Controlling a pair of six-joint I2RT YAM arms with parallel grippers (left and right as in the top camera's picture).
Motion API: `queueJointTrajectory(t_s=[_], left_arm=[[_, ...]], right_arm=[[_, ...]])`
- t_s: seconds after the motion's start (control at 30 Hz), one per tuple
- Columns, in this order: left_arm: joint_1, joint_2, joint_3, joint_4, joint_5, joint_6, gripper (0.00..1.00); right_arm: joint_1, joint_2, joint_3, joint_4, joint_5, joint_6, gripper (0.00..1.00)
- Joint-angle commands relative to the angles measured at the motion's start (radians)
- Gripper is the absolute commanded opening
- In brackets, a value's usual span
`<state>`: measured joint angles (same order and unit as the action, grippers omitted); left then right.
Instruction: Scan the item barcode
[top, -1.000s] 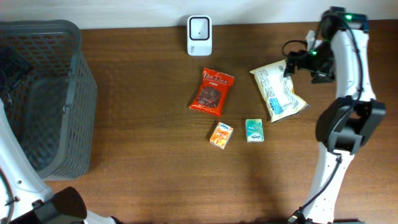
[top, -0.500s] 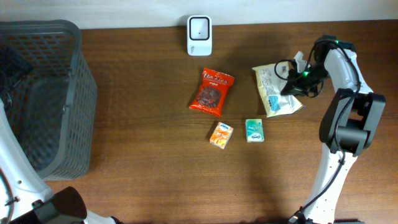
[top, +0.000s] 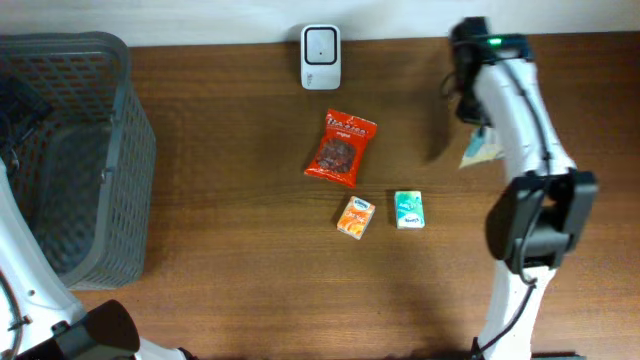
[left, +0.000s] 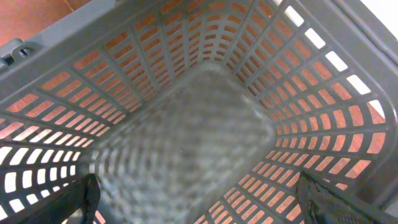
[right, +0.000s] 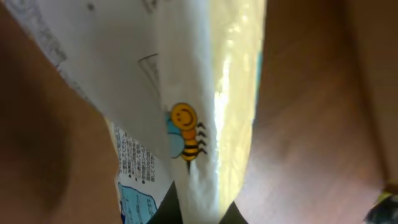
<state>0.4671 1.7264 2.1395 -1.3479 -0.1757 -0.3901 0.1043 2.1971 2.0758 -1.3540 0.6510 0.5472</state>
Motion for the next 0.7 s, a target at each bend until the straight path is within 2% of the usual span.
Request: queueJointTrajectory(t_s=[0.0, 0.17, 0.23, 0.27, 0.3, 0.37, 0.47, 0.53, 0.6, 0.63, 0.67], left_arm=[[0.003, 0.001, 0.004, -0.001, -0.004, -0.01, 0.99], [0.003, 0.001, 0.004, -0.001, -0.004, -0.01, 0.99], [0.003, 0.001, 0.004, -0.001, -0.004, -0.01, 0.99], [0.003, 0.001, 0.004, -0.001, -0.004, -0.01, 0.99], [0.003, 0.001, 0.004, -0.001, -0.004, -0.01, 0.99], [0.003, 0.001, 0.004, -0.001, -0.004, -0.01, 0.99], [0.003, 0.001, 0.004, -0.001, -0.004, -0.01, 0.99], [0.003, 0.001, 0.004, -0.001, -0.004, -0.01, 0.99], [0.003, 0.001, 0.004, -0.001, -0.004, -0.01, 0.99], [0.003, 0.001, 0.004, -0.001, -0.004, -0.01, 0.99], [0.003, 0.001, 0.004, -0.001, -0.004, -0.01, 0.99]], right_arm=[[0.139, 0.072, -0.002, 0.017, 0.294, 0.113, 0.04], [0.294, 0.22, -0.002, 0.023, 0.325, 0.113, 0.05], [0.372, 0.256, -0.002, 0.023, 0.317, 0.113, 0.14], [0.402, 0.26, -0.002, 0.023, 0.304, 0.113, 0.15], [0.441, 0.26, -0.002, 0.023, 0.295, 0.113, 0.2], [0.5, 0.259, 0.01, 0.034, 0.225, 0.113, 0.41], [0.538, 0.257, 0.077, 0.03, 0.058, 0.082, 0.41], [0.536, 0.255, 0.187, 0.009, -0.066, 0.002, 0.47], [0.51, 0.255, 0.299, -0.053, -0.11, -0.001, 0.63], [0.482, 0.255, 0.37, -0.093, -0.142, -0.054, 0.73], [0.452, 0.255, 0.424, -0.119, -0.209, -0.186, 0.82]])
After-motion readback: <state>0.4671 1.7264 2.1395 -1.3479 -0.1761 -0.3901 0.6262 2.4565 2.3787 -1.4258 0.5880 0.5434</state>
